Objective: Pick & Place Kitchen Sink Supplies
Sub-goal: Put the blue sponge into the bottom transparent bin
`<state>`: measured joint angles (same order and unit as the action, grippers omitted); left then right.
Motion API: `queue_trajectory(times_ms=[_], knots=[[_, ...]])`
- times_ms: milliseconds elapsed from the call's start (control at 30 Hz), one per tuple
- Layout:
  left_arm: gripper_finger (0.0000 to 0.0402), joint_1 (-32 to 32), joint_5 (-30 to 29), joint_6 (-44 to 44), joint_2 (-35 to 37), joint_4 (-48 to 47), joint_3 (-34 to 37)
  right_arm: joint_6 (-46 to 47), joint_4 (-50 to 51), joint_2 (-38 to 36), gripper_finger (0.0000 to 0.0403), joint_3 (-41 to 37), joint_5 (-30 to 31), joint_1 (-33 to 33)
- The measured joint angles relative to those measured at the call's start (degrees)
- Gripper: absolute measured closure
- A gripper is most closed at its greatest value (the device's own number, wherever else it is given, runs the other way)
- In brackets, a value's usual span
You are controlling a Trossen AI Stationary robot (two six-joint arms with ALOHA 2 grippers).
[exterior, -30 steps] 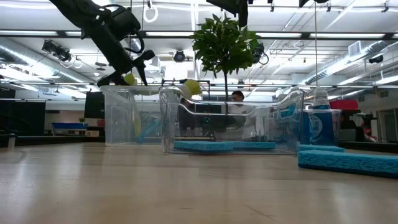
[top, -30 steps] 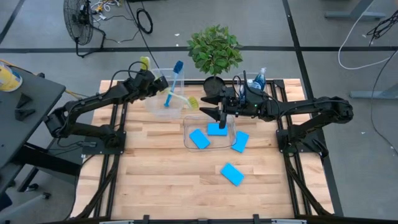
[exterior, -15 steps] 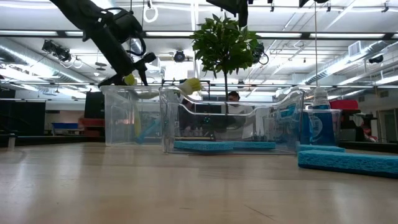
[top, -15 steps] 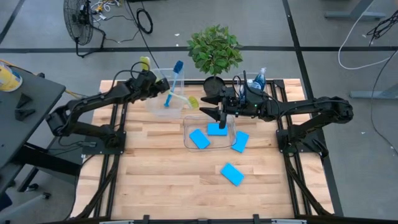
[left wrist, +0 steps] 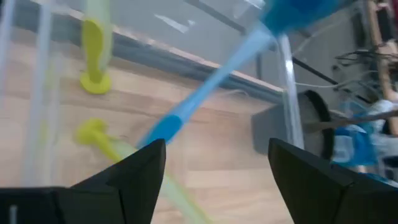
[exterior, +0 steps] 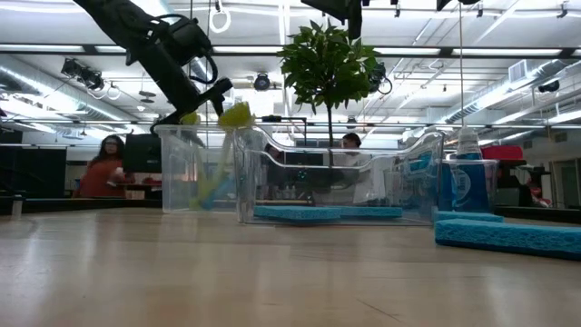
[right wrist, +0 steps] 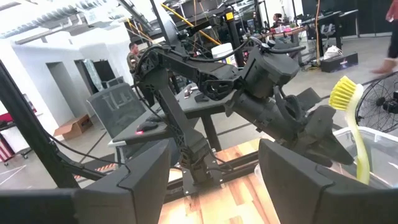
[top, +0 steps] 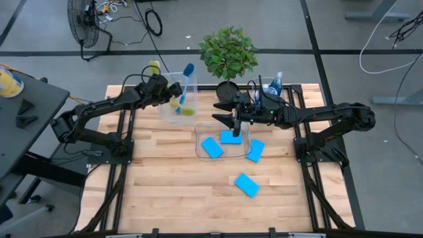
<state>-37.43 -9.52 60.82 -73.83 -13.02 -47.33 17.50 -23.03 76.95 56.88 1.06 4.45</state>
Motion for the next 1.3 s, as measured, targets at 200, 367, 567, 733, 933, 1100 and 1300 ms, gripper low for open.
queue_trajectory(times_ms=[200,367,567,733,933,1100,1300], knots=[[0.011,-0.02,4.73,-0.02,-0.01,5.76,0.07,0.0,0.15,0.0,0.0159,0.0,0.0,0.0],[0.011,-0.28,9.07,-0.02,1.24,11.06,0.09,0.0,0.31,0.0,0.0159,0.0,-0.31,0.0],[0.0111,0.37,14.51,-0.07,3.47,22.26,0.09,-0.59,0.31,0.0,0.0159,0.0,-1.31,0.0],[0.0116,2.5,15.5,-2.3,5.33,33.4,0.09,-3.93,0.0,-0.02,0.0159,0.0,-8.22,0.0],[0.0163,5.7,16.56,-7.28,7.04,35.53,0.09,-4.49,0.59,-0.02,0.0159,0.0,-9.65,-0.02],[0.0221,9.35,16.94,-11.39,8.36,35.53,0.09,-4.48,1.19,-0.02,0.0159,0.0,-9.6,0.0],[0.0291,14.07,16.88,-15.39,9.58,35.55,0.09,-4.48,2.82,-0.02,0.0159,0.0,-9.6,-0.03]])
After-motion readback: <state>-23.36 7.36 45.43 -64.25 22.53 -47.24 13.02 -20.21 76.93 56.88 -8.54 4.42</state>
